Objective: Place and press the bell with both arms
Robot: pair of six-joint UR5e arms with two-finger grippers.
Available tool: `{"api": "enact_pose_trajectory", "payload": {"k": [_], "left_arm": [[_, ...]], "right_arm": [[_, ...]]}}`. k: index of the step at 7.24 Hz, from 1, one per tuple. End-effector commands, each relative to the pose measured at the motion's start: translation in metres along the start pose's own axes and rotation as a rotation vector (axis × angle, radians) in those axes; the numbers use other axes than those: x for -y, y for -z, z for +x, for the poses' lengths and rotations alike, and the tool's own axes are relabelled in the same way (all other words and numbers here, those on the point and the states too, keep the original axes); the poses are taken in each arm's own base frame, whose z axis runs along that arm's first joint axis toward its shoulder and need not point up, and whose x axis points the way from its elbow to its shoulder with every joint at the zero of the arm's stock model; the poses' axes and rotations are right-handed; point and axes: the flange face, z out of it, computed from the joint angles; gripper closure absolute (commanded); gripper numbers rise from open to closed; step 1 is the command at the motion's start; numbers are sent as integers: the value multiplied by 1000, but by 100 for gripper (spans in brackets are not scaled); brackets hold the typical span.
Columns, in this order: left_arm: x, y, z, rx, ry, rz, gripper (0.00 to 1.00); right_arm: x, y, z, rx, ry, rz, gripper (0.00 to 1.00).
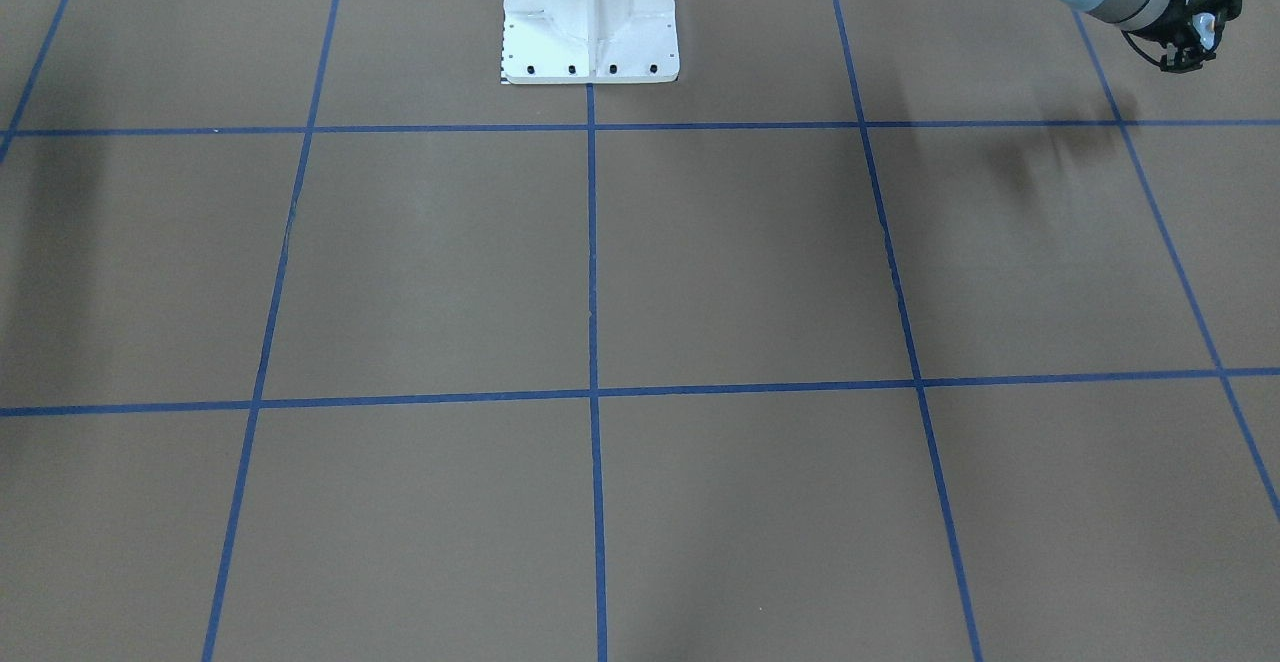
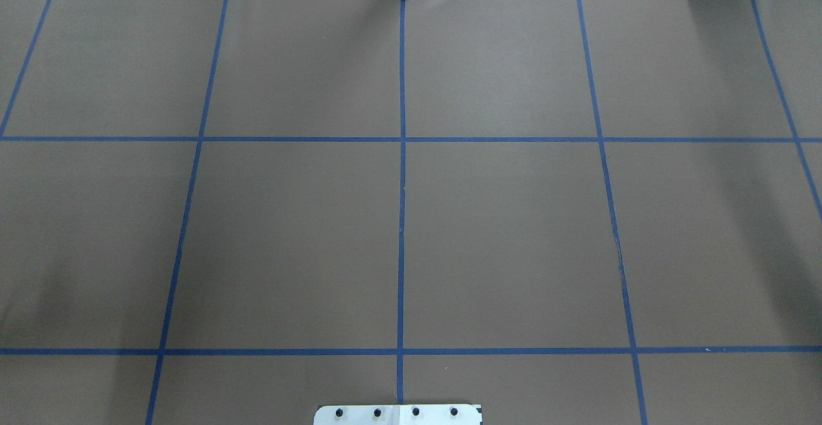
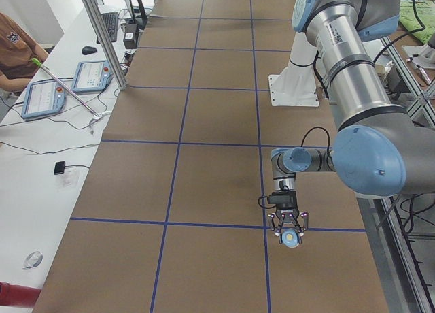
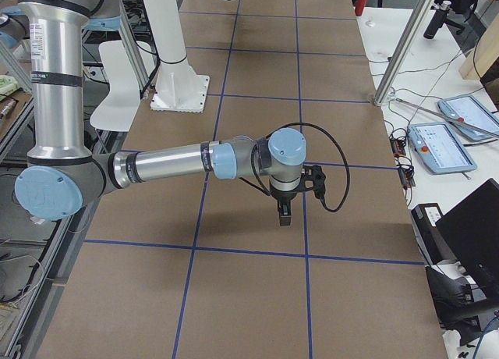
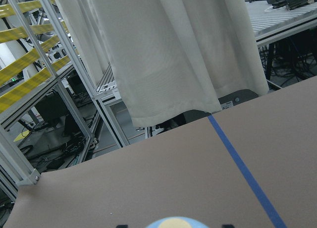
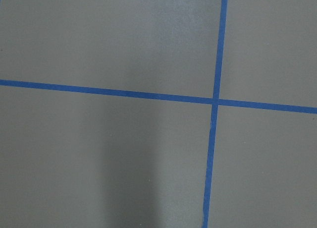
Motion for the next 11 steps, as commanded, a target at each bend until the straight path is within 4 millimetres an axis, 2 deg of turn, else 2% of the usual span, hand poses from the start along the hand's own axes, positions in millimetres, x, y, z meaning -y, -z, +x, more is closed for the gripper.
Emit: {"api": "enact_pose_trajectory", "payload": {"k": [1, 2, 3, 4, 5, 6, 7, 9, 10, 11], "left_arm": [[76, 70, 104, -222, -87, 9, 100], [101, 106, 149, -302, -187, 33, 100], [110, 143, 177, -379, -222, 33, 100], [121, 210, 219, -499, -258, 46, 100], [121, 264, 250, -588, -339, 66, 100], [127, 322, 262, -705, -414, 90, 100], [127, 373, 269, -889, -417, 97, 100], [79, 436, 258, -1236, -453, 92, 100], [71, 469, 253, -1346, -459, 93, 100], [47, 497, 255, -1491, -483, 103, 100]], "right_arm": [[1, -1, 1, 4, -2, -2, 0], [1, -1, 0, 10, -2, -2, 0], [5, 0, -1, 11, 0, 0, 0], [7, -1, 0, 11, -2, -2, 0], [9, -2, 1, 11, -2, -2, 0], [9, -3, 1, 13, -4, -4, 0], [9, -3, 1, 13, -4, -4, 0], [9, -5, 2, 31, -9, -9, 0], [9, -5, 1, 39, -9, -9, 0], [9, -4, 0, 39, -6, -7, 0]]}}
